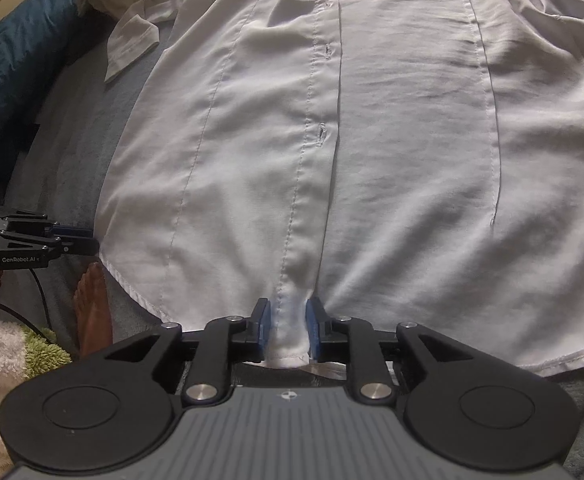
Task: Fold clothes
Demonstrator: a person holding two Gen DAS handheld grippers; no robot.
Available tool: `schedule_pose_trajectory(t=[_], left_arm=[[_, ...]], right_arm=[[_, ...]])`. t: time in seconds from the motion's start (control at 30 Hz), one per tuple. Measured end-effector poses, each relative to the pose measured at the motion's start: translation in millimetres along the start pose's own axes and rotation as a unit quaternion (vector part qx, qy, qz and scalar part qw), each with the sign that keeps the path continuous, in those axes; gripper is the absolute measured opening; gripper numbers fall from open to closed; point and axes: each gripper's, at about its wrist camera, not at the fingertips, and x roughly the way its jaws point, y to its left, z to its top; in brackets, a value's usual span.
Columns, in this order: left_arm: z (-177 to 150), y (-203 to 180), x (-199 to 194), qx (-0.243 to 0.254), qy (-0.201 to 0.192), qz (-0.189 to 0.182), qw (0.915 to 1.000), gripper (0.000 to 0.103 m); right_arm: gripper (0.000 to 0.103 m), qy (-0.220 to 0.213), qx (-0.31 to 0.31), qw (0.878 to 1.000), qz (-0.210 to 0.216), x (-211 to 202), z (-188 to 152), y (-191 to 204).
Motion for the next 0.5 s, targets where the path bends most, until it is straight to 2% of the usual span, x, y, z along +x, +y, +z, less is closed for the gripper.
schedule_pose_trajectory(t=[0.1,0.23,0.37,0.5], left_arm=[[0,-5,-11,0.022,-0.009,0.035,0.9991,0.040],[9,-12,-28,0.048,-0.039,0.068,0.9958,0.048],[28,-19,-33,0.060,-0.068,0.069,0.9935,0.051],[53,-24,-30,0.072,-0.089,0.069,0.9911,0.051]], right_arm=[[0.038,-0.007,-0.021,1.000,-0.018,-10,4,7],[0.038,-0.042,-0.047,0.998,-0.029,-30,17,17],[0.038,-0.080,-0.083,0.993,-0.026,-36,28,32],[0.036,-0.090,-0.140,0.985,-0.050,-34,41,47]])
